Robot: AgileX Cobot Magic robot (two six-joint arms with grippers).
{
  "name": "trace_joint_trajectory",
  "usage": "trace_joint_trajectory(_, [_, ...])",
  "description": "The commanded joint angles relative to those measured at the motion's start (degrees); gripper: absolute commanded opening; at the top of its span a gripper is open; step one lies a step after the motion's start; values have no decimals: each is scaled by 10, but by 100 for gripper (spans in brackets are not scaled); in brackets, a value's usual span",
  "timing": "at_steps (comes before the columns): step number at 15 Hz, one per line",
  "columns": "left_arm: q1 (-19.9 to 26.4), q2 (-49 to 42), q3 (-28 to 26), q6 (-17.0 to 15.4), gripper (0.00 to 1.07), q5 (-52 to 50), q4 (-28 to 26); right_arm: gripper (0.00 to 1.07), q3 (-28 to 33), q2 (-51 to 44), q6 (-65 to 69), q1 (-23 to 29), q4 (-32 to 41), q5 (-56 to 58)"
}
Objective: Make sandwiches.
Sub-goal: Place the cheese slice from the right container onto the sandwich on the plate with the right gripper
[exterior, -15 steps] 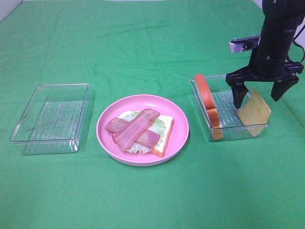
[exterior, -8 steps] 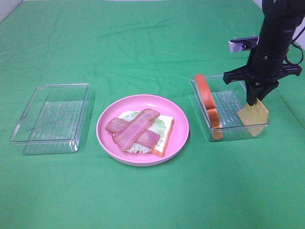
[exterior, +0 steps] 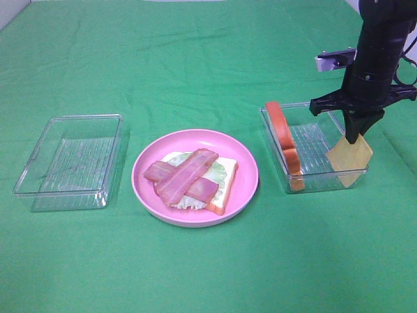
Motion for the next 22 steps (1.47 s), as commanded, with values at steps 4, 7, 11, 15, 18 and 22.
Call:
trace_joint_trajectory(4, [1, -7, 1, 1, 101, -1, -3, 0, -3, -96, 2, 1, 10, 10])
trace_joint_trajectory(7, [1, -7, 1, 1, 101, -1, -3, 0, -27, -156, 1, 1, 44, 19])
trace_joint_trajectory(11, [1, -7, 1, 1, 101, -1, -3, 0, -75, -199, -73, 22, 179, 40])
trace_joint_trajectory(15, [1, -7, 1, 1, 101, -1, -3, 0, -98, -199, -92, 127, 191, 50])
trace_joint_trajectory(18, [1, -7, 1, 1, 101, -1, -3, 0, -98, -185, -92, 220, 190, 31])
trace_joint_trajectory(22, [1, -7, 1, 1, 101, -1, -3, 0, -98, -112, -97, 331, 178, 7])
